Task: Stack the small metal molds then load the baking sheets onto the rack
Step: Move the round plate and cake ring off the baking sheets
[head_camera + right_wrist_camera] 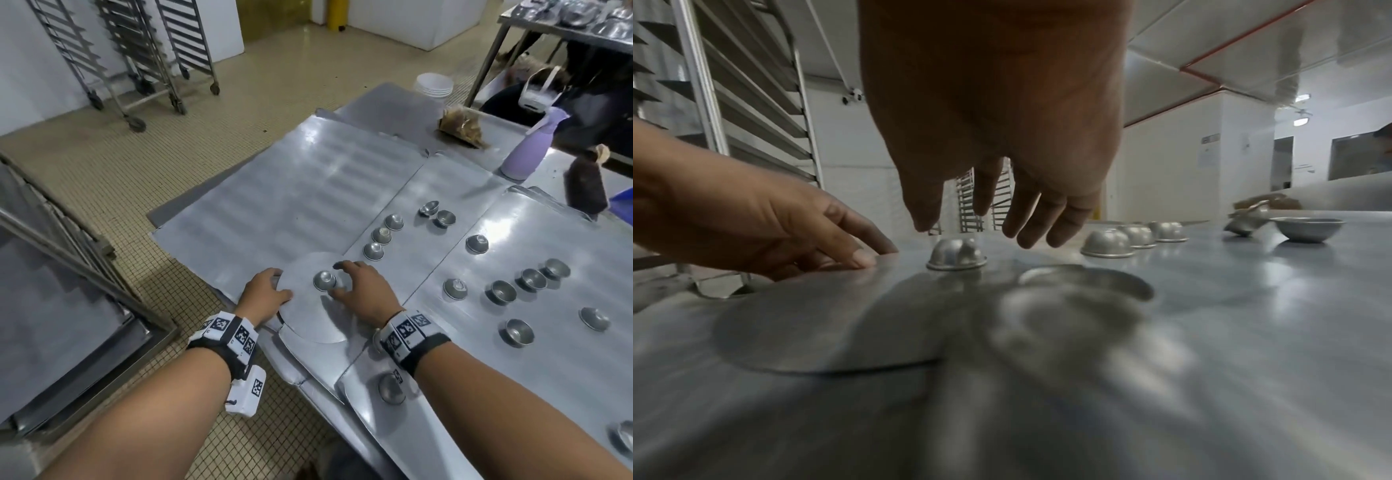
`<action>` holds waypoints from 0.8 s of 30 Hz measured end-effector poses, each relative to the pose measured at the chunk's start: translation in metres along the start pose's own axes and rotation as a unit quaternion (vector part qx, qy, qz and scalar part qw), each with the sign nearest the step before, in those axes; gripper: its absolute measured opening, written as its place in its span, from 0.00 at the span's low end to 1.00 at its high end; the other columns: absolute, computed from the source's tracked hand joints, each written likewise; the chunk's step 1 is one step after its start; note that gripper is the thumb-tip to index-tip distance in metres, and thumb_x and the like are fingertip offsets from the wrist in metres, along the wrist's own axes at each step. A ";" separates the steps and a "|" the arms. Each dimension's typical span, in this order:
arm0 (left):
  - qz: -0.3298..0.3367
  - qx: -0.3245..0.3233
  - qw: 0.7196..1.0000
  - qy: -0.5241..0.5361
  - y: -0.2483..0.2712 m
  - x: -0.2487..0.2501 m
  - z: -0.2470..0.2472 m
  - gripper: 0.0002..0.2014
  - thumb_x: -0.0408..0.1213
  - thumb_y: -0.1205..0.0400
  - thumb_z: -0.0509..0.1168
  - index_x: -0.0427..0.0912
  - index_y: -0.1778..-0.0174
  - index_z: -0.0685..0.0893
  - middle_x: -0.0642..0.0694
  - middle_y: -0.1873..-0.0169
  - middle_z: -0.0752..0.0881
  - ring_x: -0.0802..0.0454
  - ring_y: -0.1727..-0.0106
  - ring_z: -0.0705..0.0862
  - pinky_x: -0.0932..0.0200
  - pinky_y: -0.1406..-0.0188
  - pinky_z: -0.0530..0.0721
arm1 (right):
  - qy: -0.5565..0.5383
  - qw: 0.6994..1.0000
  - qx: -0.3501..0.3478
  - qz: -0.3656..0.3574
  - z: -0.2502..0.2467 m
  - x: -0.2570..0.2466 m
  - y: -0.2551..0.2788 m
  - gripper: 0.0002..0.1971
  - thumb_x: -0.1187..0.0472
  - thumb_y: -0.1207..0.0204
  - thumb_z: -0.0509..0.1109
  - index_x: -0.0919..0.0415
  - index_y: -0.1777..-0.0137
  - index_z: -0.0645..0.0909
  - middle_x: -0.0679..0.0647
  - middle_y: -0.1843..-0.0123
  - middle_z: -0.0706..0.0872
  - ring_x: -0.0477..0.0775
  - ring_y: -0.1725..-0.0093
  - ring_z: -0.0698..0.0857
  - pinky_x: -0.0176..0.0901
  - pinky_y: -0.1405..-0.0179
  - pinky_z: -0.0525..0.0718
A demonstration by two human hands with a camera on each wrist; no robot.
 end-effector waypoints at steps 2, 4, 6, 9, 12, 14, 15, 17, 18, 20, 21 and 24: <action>-0.008 -0.001 1.000 0.017 0.000 -0.003 -0.002 0.27 0.37 0.19 0.76 0.42 0.25 0.78 0.43 0.38 0.90 0.44 0.39 0.88 0.51 0.37 0.84 | -0.004 1.000 -0.021 -0.017 0.011 -0.014 -0.012 0.25 0.46 0.22 0.71 0.46 0.25 0.77 0.55 0.31 0.82 0.60 0.30 0.79 0.52 0.34 0.78; -0.014 -0.001 0.999 0.033 0.002 -0.006 -0.004 0.26 0.37 0.19 0.77 0.43 0.25 0.78 0.44 0.40 0.91 0.45 0.42 0.88 0.53 0.40 0.84 | -0.001 0.999 -0.029 -0.022 0.018 -0.021 -0.020 0.21 0.50 0.21 0.68 0.45 0.28 0.80 0.56 0.34 0.83 0.60 0.32 0.79 0.51 0.35 0.79; -0.015 -0.002 0.999 0.050 0.003 -0.007 -0.004 0.25 0.36 0.20 0.77 0.43 0.27 0.79 0.46 0.44 0.91 0.46 0.44 0.89 0.53 0.42 0.85 | 0.004 1.000 -0.017 -0.015 0.021 -0.022 -0.022 0.17 0.49 0.20 0.64 0.44 0.33 0.83 0.55 0.39 0.84 0.60 0.35 0.80 0.51 0.37 0.80; -0.011 -0.005 0.998 0.058 0.003 -0.008 -0.003 0.24 0.36 0.19 0.77 0.45 0.28 0.79 0.48 0.47 0.90 0.48 0.45 0.89 0.53 0.43 0.85 | 0.005 1.000 0.002 0.008 0.016 -0.013 -0.022 0.13 0.48 0.19 0.63 0.45 0.41 0.85 0.54 0.45 0.84 0.59 0.40 0.82 0.48 0.44 0.81; -0.009 -0.011 0.997 0.071 0.003 -0.009 -0.001 0.26 0.36 0.20 0.77 0.44 0.27 0.78 0.47 0.44 0.92 0.48 0.43 0.90 0.48 0.38 0.88 | 0.006 0.999 0.023 0.035 -0.001 0.009 -0.018 0.11 0.49 0.21 0.63 0.47 0.46 0.84 0.52 0.51 0.84 0.60 0.45 0.84 0.48 0.50 0.81; -0.007 -0.013 0.997 0.075 0.003 -0.008 0.000 0.25 0.35 0.20 0.77 0.45 0.28 0.79 0.47 0.44 0.92 0.49 0.43 0.90 0.48 0.37 0.88 | 0.012 0.998 0.023 0.061 -0.014 0.032 -0.014 0.10 0.54 0.21 0.65 0.51 0.44 0.85 0.56 0.47 0.86 0.63 0.46 0.84 0.49 0.51 0.82; -0.005 -0.014 0.997 0.075 0.002 -0.008 0.000 0.24 0.35 0.20 0.77 0.45 0.29 0.79 0.47 0.44 0.92 0.49 0.43 0.90 0.48 0.37 0.88 | 0.018 0.997 0.025 0.077 -0.021 0.045 -0.011 0.11 0.56 0.22 0.67 0.52 0.42 0.84 0.58 0.46 0.86 0.64 0.47 0.84 0.49 0.51 0.82; -0.002 -0.020 0.997 0.074 0.003 -0.006 0.001 0.22 0.35 0.19 0.76 0.45 0.30 0.80 0.48 0.46 0.91 0.48 0.43 0.89 0.50 0.38 0.87 | 0.022 0.993 0.028 0.111 -0.030 0.065 -0.006 0.14 0.57 0.22 0.69 0.51 0.38 0.83 0.59 0.45 0.84 0.65 0.46 0.84 0.49 0.52 0.81; -0.001 -0.023 0.997 0.073 0.003 -0.005 0.001 0.21 0.34 0.19 0.76 0.45 0.31 0.80 0.48 0.47 0.90 0.48 0.44 0.89 0.52 0.40 0.86 | 0.021 0.992 0.029 0.121 -0.032 0.070 -0.005 0.14 0.57 0.22 0.69 0.51 0.36 0.82 0.59 0.45 0.84 0.65 0.46 0.84 0.49 0.51 0.80; 0.000 -0.027 0.997 0.067 0.003 -0.005 0.001 0.19 0.35 0.19 0.76 0.44 0.32 0.82 0.49 0.49 0.90 0.48 0.44 0.89 0.54 0.42 0.85 | 0.019 0.991 0.028 0.127 -0.031 0.072 -0.003 0.15 0.57 0.22 0.68 0.52 0.36 0.82 0.59 0.44 0.83 0.65 0.45 0.84 0.49 0.50 0.80; -0.001 -0.028 0.998 0.063 0.003 -0.004 0.000 0.19 0.35 0.19 0.76 0.44 0.33 0.82 0.49 0.49 0.90 0.48 0.44 0.89 0.54 0.41 0.85 | 0.016 0.991 0.029 0.129 -0.030 0.071 -0.003 0.15 0.57 0.22 0.69 0.52 0.36 0.82 0.59 0.44 0.83 0.66 0.44 0.84 0.49 0.50 0.80; -0.003 -0.023 0.998 0.055 0.004 -0.003 -0.004 0.14 0.34 0.18 0.75 0.46 0.38 0.81 0.52 0.53 0.89 0.48 0.48 0.88 0.53 0.43 0.85 | 0.024 0.990 0.044 0.132 -0.030 0.066 0.001 0.20 0.52 0.24 0.72 0.51 0.32 0.80 0.60 0.40 0.82 0.66 0.41 0.82 0.49 0.47 0.80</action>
Point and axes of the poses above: each hand's wrist, its own y-axis away from the middle knuckle, its own z-axis out of the palm, x = y × z, the point moved 7 cm from there along -y, towards the middle knuckle
